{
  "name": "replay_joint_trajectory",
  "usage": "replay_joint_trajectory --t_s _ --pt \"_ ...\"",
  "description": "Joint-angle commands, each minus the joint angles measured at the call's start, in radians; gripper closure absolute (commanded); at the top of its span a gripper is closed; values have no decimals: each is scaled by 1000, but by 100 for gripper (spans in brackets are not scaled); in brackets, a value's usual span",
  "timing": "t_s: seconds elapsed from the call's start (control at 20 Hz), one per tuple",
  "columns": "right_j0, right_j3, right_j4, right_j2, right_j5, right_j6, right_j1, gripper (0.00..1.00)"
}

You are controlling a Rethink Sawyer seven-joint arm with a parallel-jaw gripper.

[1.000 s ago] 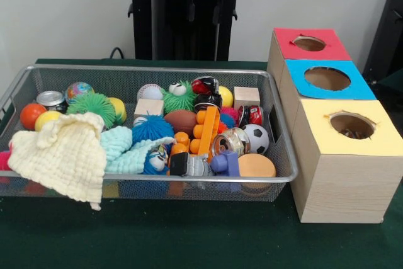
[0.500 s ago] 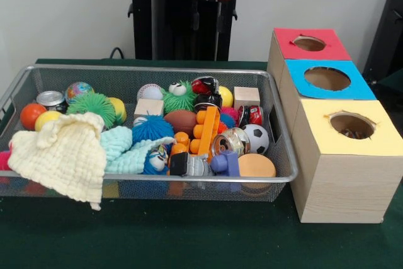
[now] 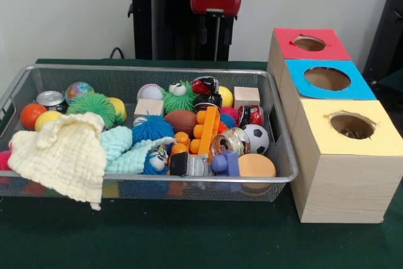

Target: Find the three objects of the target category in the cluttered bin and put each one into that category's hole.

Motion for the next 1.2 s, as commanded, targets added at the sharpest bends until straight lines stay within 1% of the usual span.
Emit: replay_joint_trajectory --t_s 0.05,0.15,0.25,0.45,0.7,0.8,0.9,1.0,1.2 --pt "-13 -149 6 100 -94 187 90 0" --pt "-11 -147 3 96 -83 176 69 0" --pt "-16 -151 6 101 -32 157 46 0" --pt "-52 -165 15 136 16 152 47 0" --pt "-44 -191 64 123 63 160 32 0" --pt "-52 -213 60 129 93 139 38 0" --pt "-56 -237 58 129 100 128 52 0" --pt "-48 -258 69 120 91 134 68 0" --pt "-51 -292 91 129 78 157 96 0"
